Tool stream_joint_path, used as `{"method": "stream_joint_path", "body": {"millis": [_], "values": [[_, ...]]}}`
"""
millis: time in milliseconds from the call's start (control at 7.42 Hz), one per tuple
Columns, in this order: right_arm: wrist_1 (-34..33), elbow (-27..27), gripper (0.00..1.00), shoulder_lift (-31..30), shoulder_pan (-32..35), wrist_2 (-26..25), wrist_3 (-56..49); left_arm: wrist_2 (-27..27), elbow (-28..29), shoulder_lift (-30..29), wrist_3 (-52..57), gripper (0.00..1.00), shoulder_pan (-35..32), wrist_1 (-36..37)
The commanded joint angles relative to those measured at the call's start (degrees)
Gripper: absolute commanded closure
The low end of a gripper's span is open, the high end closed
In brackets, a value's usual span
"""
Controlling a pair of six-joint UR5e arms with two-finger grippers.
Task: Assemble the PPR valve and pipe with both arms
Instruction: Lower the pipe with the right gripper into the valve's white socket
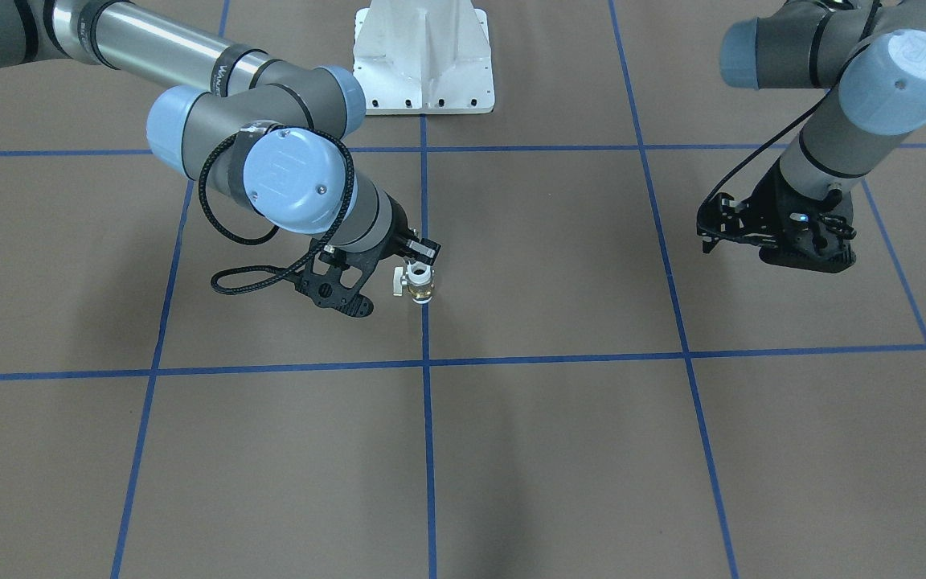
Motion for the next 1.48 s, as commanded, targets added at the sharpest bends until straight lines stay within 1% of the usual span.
{"method": "stream_joint_path", "body": {"millis": [0,404,1347], "values": [[0.0,-3.8,1.00,3.2,-0.1,-0.5,0.0,0.1,0.0,0.0,-0.1,0.00,0.0,0.0],[0.0,-4.5,1.00,3.3,-0.6,-1.6,0.0,0.0,0.5,0.0,-0.1,0.00,0.1,-0.3],[0.0,-4.5,1.00,2.6,-1.5,-1.6,-0.4,0.1,0.9,-0.1,-0.1,0.00,0.1,-0.5]]}}
